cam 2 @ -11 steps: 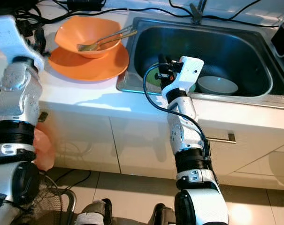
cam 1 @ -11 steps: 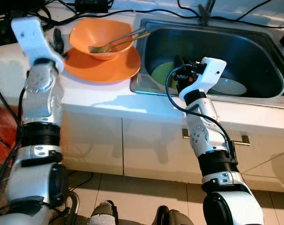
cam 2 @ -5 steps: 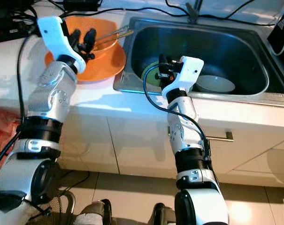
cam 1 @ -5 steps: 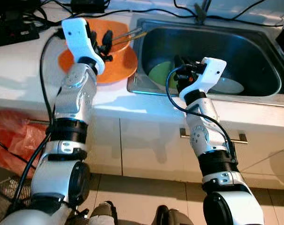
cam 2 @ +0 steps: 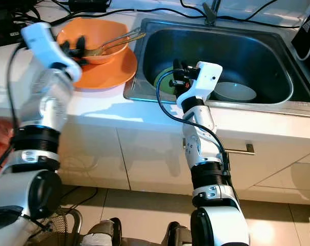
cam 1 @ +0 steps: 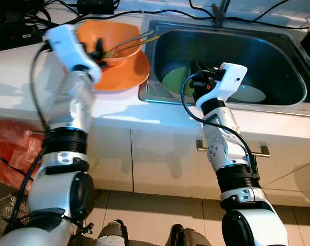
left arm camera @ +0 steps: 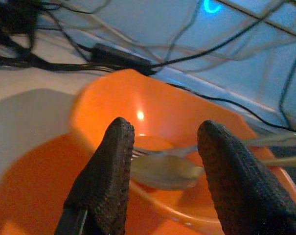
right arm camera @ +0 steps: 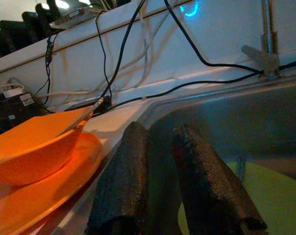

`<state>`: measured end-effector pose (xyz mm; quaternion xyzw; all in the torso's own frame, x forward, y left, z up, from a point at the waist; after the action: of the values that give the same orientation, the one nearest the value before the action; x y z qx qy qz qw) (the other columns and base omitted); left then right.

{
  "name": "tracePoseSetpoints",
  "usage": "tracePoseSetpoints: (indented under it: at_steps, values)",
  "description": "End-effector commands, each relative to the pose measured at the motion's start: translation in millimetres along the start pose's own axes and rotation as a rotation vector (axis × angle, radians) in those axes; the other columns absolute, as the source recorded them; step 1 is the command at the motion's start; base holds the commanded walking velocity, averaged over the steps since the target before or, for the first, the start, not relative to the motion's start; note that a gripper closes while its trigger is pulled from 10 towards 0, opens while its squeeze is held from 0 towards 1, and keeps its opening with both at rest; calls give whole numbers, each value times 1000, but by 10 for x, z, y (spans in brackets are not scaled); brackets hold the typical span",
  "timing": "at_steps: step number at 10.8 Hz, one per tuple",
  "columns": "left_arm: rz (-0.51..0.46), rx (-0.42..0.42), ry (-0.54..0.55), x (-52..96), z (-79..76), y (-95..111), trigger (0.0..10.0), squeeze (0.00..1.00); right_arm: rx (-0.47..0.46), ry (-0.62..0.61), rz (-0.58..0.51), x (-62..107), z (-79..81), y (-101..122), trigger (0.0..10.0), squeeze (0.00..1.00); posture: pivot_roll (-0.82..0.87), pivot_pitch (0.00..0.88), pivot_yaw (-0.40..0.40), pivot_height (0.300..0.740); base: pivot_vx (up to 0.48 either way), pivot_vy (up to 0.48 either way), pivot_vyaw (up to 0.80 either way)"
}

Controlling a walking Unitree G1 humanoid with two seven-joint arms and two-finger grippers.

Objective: Kitchen organization

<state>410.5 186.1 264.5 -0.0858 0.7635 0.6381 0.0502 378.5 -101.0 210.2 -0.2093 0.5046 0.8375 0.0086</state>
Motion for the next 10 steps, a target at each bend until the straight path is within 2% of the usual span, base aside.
tracePoseSetpoints:
  at_steps: [1, 6, 8, 9, 10]
  values:
    - [15, 16, 31, -8, 45, 8, 10000, 0, 7, 1, -8, -9, -10, 26, 10000, 0, 114, 132, -44, 740, 0, 0, 0]
    - [1, -5, 76, 9, 220, 96, 10000, 0, 6, 7, -5, -8, -1, 19, 10000, 0, 114, 128, -46, 740, 0, 0, 0]
    - [-65, -43, -44, 24, -1, 195, 10000, 0, 7, 8, -6, -9, 0, 24, 10000, 0, 110, 126, -48, 740, 0, 0, 0]
    - [-105, -114, -112, 46, -147, 258, 10000, 0, 7, 10, -7, -9, 1, 28, 10000, 0, 110, 127, -48, 740, 0, 0, 0]
    - [-131, -134, -157, 62, -238, 309, 10000, 0, 7, 8, -7, -8, -1, 28, 10000, 0, 110, 128, -49, 740, 0, 0, 0]
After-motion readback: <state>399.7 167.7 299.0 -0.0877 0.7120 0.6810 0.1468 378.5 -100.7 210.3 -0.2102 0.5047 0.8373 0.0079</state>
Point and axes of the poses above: a point about 5 cm out from each wrist's last joint towards the gripper, its own x axis pointing back from the gripper into the wrist, its own y axis along the axis of the wrist's last joint, z = x × y, the point moved 1 cm from there along -x, pointing out of the wrist towards the gripper, and after that the axes turned 8 degrees about -x, right-handed, at the moved point
